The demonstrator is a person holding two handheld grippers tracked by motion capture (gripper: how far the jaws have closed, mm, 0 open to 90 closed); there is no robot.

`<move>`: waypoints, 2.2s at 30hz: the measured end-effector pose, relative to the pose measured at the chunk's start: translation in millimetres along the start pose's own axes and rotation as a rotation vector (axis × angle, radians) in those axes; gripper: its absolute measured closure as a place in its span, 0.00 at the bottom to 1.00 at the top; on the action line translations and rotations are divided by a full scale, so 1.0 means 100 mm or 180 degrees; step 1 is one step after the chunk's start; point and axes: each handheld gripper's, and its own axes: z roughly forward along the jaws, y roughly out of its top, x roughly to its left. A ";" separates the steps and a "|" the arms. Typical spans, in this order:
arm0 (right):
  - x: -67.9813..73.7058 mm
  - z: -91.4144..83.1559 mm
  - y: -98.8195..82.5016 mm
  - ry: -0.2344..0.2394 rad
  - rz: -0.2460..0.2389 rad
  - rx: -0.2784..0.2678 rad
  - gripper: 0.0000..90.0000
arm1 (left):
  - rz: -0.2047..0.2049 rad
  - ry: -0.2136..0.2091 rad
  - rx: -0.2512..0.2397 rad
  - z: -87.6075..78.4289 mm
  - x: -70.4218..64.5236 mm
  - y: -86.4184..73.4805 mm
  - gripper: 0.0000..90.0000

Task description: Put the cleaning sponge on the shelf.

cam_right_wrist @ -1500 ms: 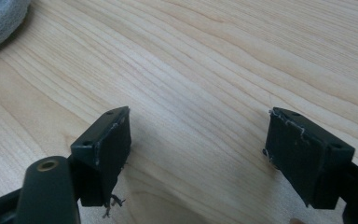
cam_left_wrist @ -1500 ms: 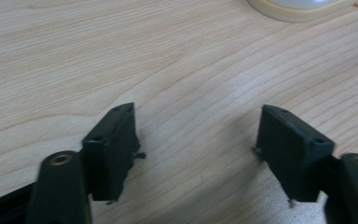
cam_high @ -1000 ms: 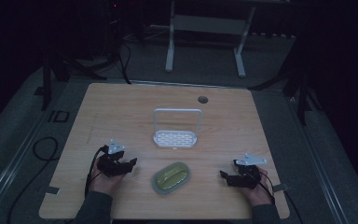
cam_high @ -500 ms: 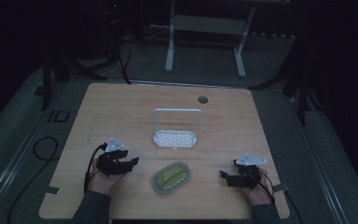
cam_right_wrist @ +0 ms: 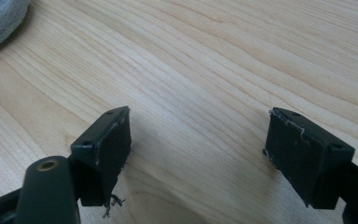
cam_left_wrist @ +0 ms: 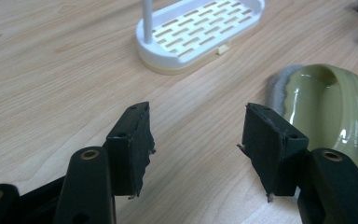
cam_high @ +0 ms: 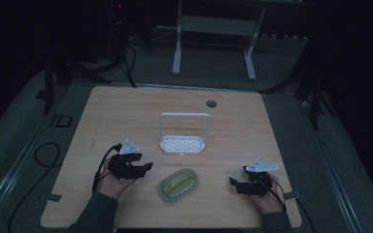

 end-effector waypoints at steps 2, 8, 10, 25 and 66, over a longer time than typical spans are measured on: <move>0.00 0.00 0.00 0.0000 0.0000 0.0000 0.24 | 0.0034 -0.0010 0.0026 0.00 -0.02 0.02 0.47; 0.00 0.00 0.00 0.0000 0.0000 -0.0001 0.24 | 0.0100 -0.0067 0.0097 0.01 -0.07 0.08 0.48; 0.00 0.00 0.00 0.0000 0.0001 -0.0001 0.24 | 0.0138 -0.0105 0.0104 0.00 -0.09 0.10 0.47; 0.00 0.00 0.00 0.0000 0.0001 -0.0002 0.24 | 0.0349 -0.0202 0.0237 0.02 -0.23 0.27 0.49; 0.00 0.00 0.00 0.0000 0.0005 -0.0003 0.24 | 0.0605 -0.0473 0.0683 0.15 -0.54 0.62 0.54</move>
